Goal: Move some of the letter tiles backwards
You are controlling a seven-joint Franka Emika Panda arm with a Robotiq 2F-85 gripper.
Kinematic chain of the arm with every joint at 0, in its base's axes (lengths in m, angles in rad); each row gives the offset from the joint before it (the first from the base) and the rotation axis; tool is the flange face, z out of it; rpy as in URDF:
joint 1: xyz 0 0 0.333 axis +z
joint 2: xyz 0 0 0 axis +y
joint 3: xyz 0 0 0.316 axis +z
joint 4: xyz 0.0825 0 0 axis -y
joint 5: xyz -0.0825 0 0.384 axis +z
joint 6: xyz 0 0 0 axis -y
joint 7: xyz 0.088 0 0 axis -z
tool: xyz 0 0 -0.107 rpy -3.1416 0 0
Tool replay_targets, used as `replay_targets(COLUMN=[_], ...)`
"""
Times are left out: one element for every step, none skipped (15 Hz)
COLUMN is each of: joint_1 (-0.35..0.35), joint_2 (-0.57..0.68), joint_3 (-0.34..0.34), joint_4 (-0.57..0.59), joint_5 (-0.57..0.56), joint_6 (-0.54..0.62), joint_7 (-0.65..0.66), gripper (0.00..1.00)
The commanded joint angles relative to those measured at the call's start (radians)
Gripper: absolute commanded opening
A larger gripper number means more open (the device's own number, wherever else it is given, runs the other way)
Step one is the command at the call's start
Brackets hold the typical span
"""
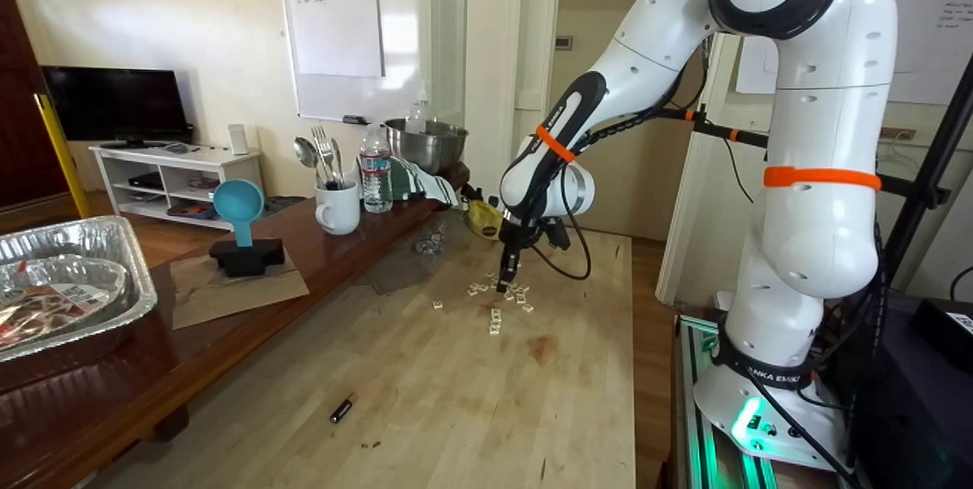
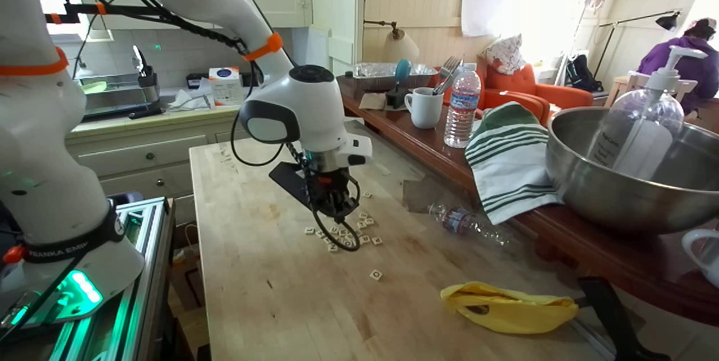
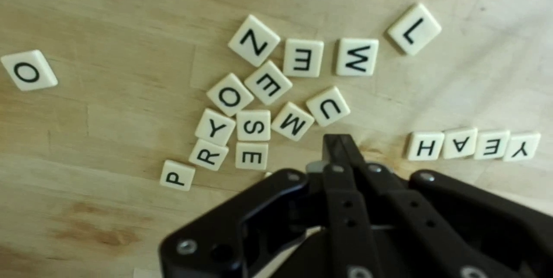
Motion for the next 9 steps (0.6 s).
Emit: replay_targets(joint_1=[-0.011, -0.012, -0.012, -0.014, -0.016, -0.016, -0.016, -0.016, -0.016], joint_2=[-0.004, 0.001, 0.006, 0.007, 0.008, 0.009, 0.011, 0.016, 0.022], joint_3=[-0.006, -0.009, -0.012, -0.012, -0.014, -0.018, -0.021, -0.023, -0.022], joint_4=[-0.016, -0.017, -0.018, -0.018, -0.019, -0.021, -0.022, -0.020, -0.018], joint_5=[-0.041, -0.047, -0.054, -0.054, -0.059, -0.064, -0.070, -0.070, -0.064], joint_6=[-0.022, -0.019, -0.014, -0.013, -0.011, -0.009, -0.008, -0.009, -0.008], joint_7=[-0.101, -0.122, -0.136, -0.153, -0.165, -0.175, -0.185, -0.193, -0.200], gripper=[0.00, 0.00, 0.00, 0.00, 0.00, 0.00, 0.00, 0.00, 0.00])
